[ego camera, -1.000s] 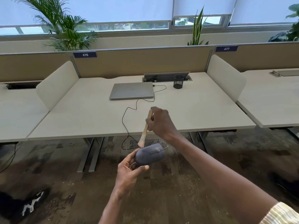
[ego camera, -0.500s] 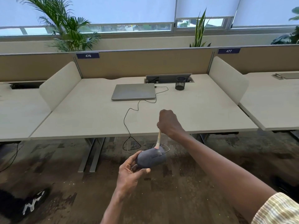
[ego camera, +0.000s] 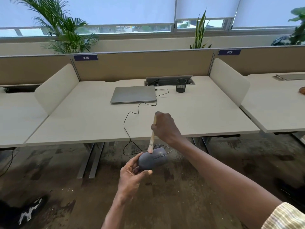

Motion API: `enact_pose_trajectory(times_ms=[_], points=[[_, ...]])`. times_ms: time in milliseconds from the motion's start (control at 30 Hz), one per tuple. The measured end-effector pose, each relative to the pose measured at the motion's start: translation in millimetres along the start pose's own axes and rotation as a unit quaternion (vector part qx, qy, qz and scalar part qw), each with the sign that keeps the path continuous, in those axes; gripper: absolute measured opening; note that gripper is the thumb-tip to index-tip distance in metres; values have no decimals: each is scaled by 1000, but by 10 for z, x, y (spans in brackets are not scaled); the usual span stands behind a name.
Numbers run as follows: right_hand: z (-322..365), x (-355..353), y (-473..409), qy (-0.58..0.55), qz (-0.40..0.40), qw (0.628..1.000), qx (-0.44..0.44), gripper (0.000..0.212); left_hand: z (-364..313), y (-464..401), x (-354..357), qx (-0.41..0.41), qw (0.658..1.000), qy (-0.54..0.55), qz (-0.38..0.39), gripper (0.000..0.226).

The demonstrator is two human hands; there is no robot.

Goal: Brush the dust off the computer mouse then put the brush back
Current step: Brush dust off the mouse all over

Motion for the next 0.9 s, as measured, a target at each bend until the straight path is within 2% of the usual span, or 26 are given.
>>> enact_pose_trajectory(times_ms=[167,233,367,533,600,767,900], points=[[-187,-119,-11,52,-43,998,-3,17,-1,-1,-61,4,1000,-5,-9,75],[-185,-176,-5,15,-58,998,-8,24,7,-12,-71,5,1000,-5,-11,76],[-175,-172,86,-89,-32,995,-19,31,20,-48,-50,3,1000,-2,-10,77],[-308,-280,177,-3,-96,995,-29,24,28,-57,-60,0,1000,-6,-11,82],[-292,-330,204,-2,-114,993,-41,22,23,-70,-70,1,1000,-11,-14,84],[-91,-238,308,14,-104,992,-75,16,9,-108,-37,4,999,-34,-15,76],[155,-132,400,-35,-61,990,-120,15,7,-103,-43,10,999,-50,-13,75]])
Point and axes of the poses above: each hand's wrist, its own y-axis away from the middle knuckle, its own x-axis out of the palm, z = x × y, the point moved 9 cm from there along -y, towards the middle knuckle, and after that the axes turned 11 degrees about x, right-handed, at the moved point
